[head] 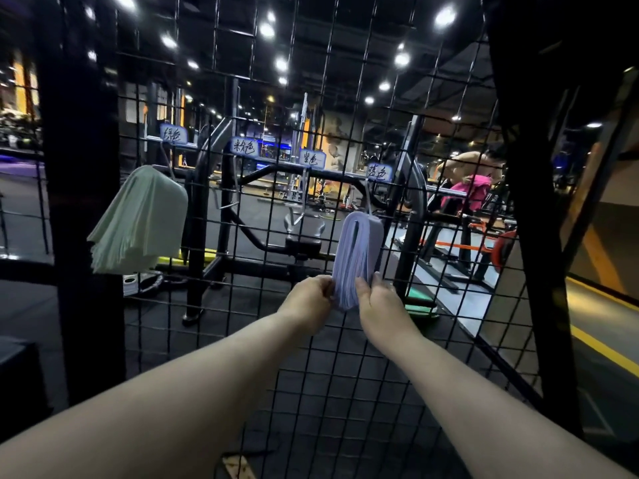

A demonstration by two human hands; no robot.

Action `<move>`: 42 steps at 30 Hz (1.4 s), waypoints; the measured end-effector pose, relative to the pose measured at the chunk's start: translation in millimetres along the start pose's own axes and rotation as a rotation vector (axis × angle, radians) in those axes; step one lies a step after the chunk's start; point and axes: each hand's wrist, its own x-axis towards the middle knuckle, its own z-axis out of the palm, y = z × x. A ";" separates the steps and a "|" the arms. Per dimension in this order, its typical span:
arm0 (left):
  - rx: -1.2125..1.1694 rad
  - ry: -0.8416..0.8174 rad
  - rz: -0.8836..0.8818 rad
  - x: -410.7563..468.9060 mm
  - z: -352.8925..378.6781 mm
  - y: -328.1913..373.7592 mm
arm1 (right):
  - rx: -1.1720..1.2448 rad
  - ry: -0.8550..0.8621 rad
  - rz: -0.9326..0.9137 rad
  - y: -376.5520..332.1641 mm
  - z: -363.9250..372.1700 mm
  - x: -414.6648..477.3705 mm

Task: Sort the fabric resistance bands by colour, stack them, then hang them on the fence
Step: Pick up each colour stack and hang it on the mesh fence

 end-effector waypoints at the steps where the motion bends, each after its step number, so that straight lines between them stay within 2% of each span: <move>1: 0.025 -0.018 -0.039 -3.5 0.2 -7.5 | -0.016 -0.022 0.021 2.2 2.4 -4.8; 10: 0.051 -0.154 -0.272 -72.5 -7.8 -43.8 | -0.157 -0.268 0.165 22.2 20.0 -70.4; 15: 0.079 -0.218 -0.408 -147.5 -18.8 -48.4 | -0.297 -0.545 0.180 11.0 38.1 -124.6; 18: 0.088 -0.201 -0.475 -196.6 -26.0 -65.1 | -0.383 -0.696 0.217 -2.7 57.5 -161.2; 23: 0.140 -0.219 -0.524 -275.6 -46.1 -88.9 | -0.395 -0.889 0.131 -18.9 83.3 -223.0; 35: 0.118 -0.178 -0.689 -415.6 -65.0 -95.5 | -0.361 -1.062 0.086 -62.0 122.7 -347.3; 42: 0.228 -0.207 -0.632 -440.4 -75.8 -75.2 | -0.415 -1.090 0.052 -78.5 113.1 -371.0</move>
